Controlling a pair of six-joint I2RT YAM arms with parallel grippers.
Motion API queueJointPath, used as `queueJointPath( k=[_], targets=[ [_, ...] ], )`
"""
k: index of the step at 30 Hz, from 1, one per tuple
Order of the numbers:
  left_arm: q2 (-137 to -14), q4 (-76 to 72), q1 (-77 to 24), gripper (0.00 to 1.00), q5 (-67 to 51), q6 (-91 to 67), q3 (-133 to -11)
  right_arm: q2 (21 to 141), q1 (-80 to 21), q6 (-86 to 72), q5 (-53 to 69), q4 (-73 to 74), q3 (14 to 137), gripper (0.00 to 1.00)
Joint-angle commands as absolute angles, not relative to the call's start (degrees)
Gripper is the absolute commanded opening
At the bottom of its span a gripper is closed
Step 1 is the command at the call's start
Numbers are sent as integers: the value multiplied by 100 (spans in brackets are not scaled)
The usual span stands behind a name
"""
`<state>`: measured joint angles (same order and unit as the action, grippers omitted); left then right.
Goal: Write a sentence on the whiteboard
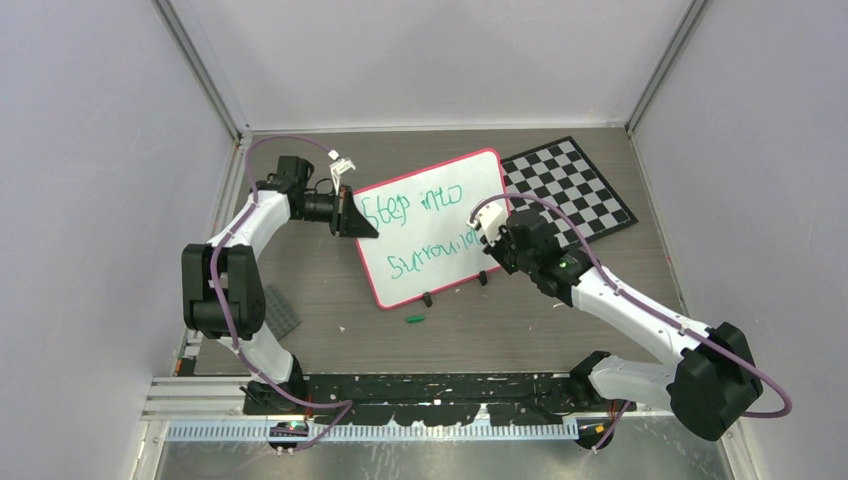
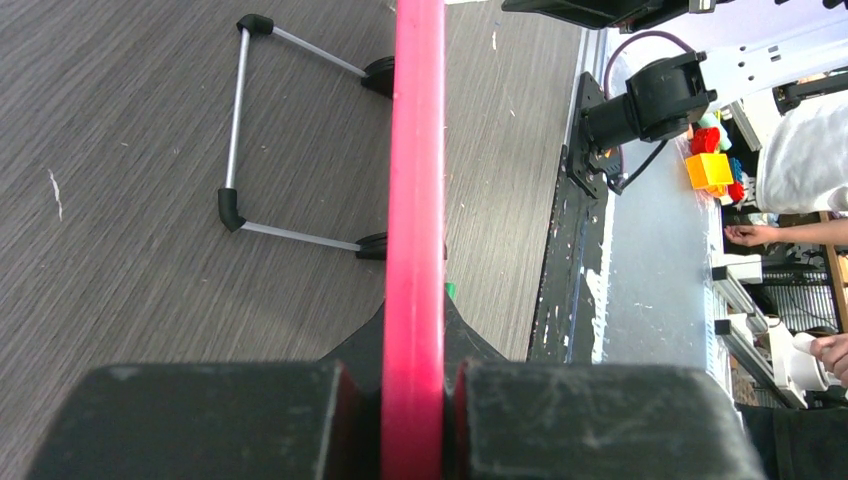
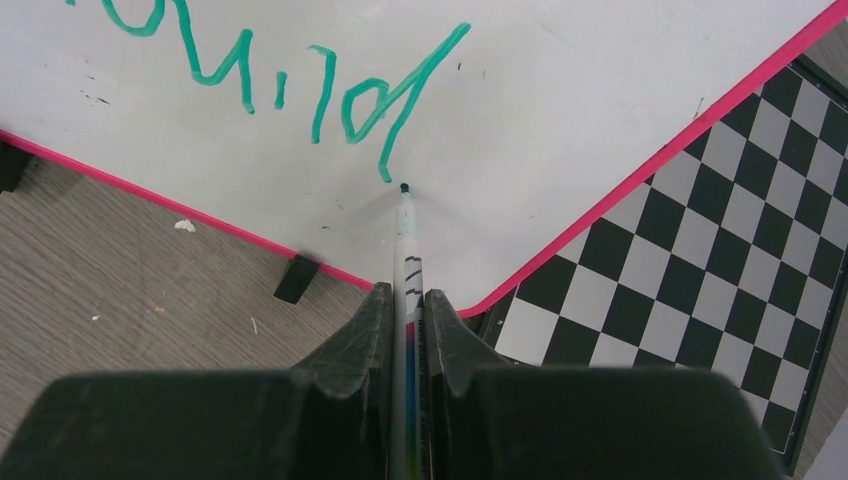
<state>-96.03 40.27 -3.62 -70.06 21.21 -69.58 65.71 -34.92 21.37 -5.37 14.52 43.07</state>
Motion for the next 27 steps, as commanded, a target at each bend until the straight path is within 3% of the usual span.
queueJointPath(
  k=[1, 6, 13, 18, 27],
  targets=[
    [-9710, 4682, -457, 0, -6200, 2070, -6821, 6563, -3500, 2250, -642, 1227, 4437, 0],
    [-9650, 4649, -458, 2, -6142, 1977, -6874, 6216, -3506, 2203, -353, 1502, 4554, 0],
    [-9454, 4831, -459, 37, -6127, 1849, -7205, 5715, -3507, 1961, -79, 1831, 4707, 0],
    [-9153, 4806, -343, 52, -6008, 1480, -7475, 5596, -3506, 1760, -80, 1928, 4852, 0],
    [-7832, 4199, 1173, 62, -5396, 1153, -7642, 5417, -3492, 1103, -225, 2233, 5158, 0]
  ],
)
